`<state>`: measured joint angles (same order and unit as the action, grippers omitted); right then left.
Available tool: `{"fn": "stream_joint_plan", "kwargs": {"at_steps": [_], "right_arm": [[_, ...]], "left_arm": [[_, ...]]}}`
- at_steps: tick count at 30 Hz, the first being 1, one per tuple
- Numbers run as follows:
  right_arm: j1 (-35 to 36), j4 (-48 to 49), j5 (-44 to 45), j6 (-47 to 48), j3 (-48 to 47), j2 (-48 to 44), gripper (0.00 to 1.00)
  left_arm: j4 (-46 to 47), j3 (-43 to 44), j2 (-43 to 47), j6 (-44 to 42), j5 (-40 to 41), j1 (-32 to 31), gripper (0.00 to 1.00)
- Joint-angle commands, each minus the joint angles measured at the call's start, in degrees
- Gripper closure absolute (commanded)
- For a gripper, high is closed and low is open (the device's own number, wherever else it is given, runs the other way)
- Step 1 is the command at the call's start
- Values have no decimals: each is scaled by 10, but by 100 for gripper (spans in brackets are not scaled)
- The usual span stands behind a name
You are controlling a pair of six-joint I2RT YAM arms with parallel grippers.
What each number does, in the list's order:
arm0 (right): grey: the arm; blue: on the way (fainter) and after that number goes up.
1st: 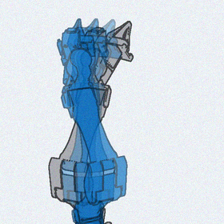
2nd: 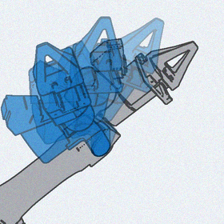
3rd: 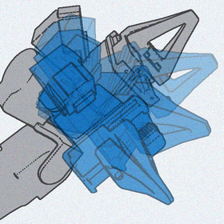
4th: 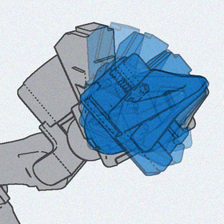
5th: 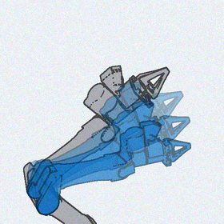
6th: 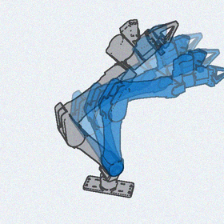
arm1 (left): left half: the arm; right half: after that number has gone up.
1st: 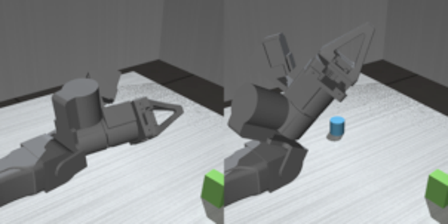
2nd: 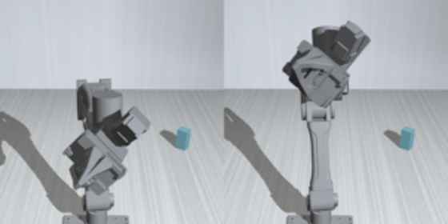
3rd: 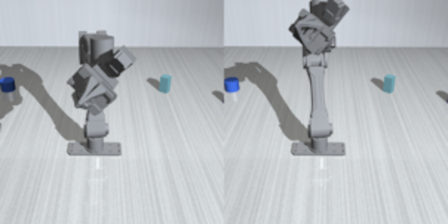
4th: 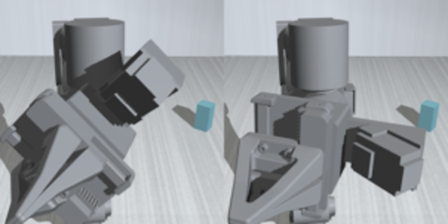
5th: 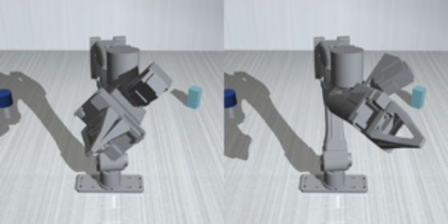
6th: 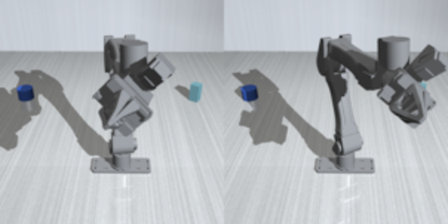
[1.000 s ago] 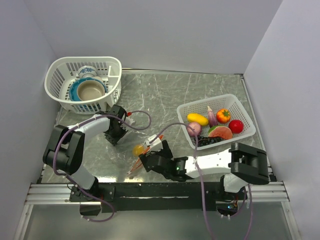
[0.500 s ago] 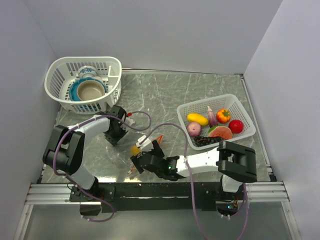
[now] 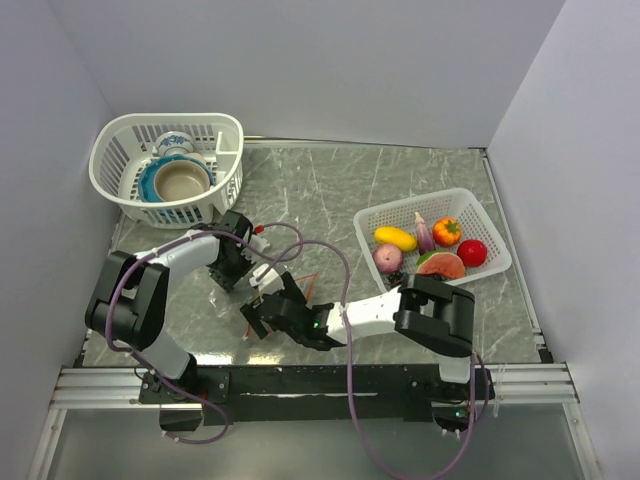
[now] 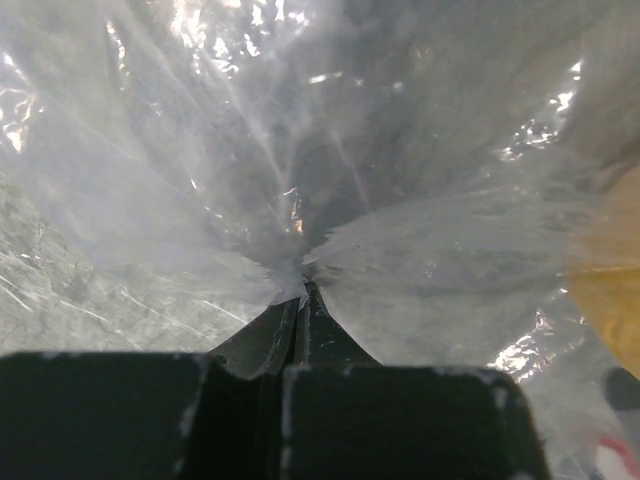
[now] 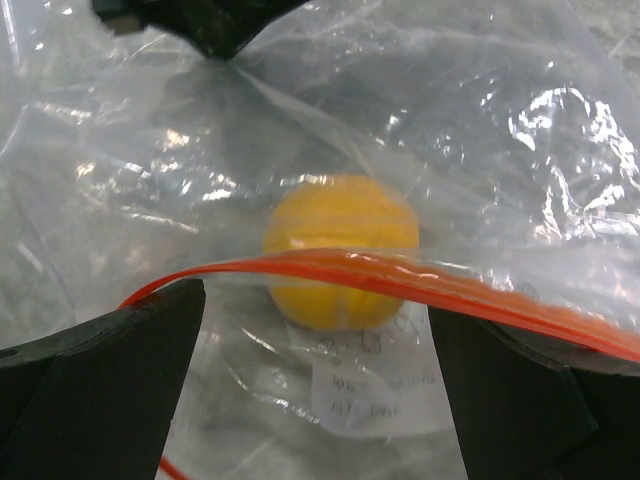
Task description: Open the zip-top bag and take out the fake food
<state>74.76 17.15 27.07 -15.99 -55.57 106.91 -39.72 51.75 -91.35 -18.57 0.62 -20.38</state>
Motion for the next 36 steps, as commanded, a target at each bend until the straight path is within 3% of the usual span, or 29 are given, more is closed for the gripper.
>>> {"fn": "stream_joint_plan", "kwargs": {"at_steps": [1, 5, 7, 10, 11, 14, 15, 21, 29, 33, 36], "right_arm": [[-15, 22, -19, 4, -41, 28, 0], [-22, 16, -38, -9, -37, 36, 0], [-25, 21, -45, -13, -25, 29, 5], [-27, 21, -46, -16, -6, 11, 23], [-28, 18, -45, -16, 3, -5, 34], [-26, 13, -42, -13, 26, -51, 55], [-27, 11, -37, -12, 33, -68, 58], [-25, -54, -38, -8, 70, -216, 60], [-28, -264, -124, -9, 59, -432, 58], [-48, -331, -99, -17, 64, -542, 55], [-109, -360, 2, -33, 73, -617, 58]], "left_arm": [[3, -8, 17, -8, -24, -1, 99], [3, -9, 16, -11, -24, -1, 99], [6, -10, 16, -13, -20, -1, 99], [13, -16, 12, -14, -15, -1, 99], [15, -19, 10, -14, -12, -1, 99], [25, -27, 6, -15, -9, 2, 99], [25, -28, 4, -16, -8, 3, 99], [28, -21, -1, -20, -8, 17, 99], [27, -9, 2, -28, -22, 40, 99], [24, -6, 6, -32, -36, 49, 99], [22, -2, 8, -31, -43, 52, 99]]}}
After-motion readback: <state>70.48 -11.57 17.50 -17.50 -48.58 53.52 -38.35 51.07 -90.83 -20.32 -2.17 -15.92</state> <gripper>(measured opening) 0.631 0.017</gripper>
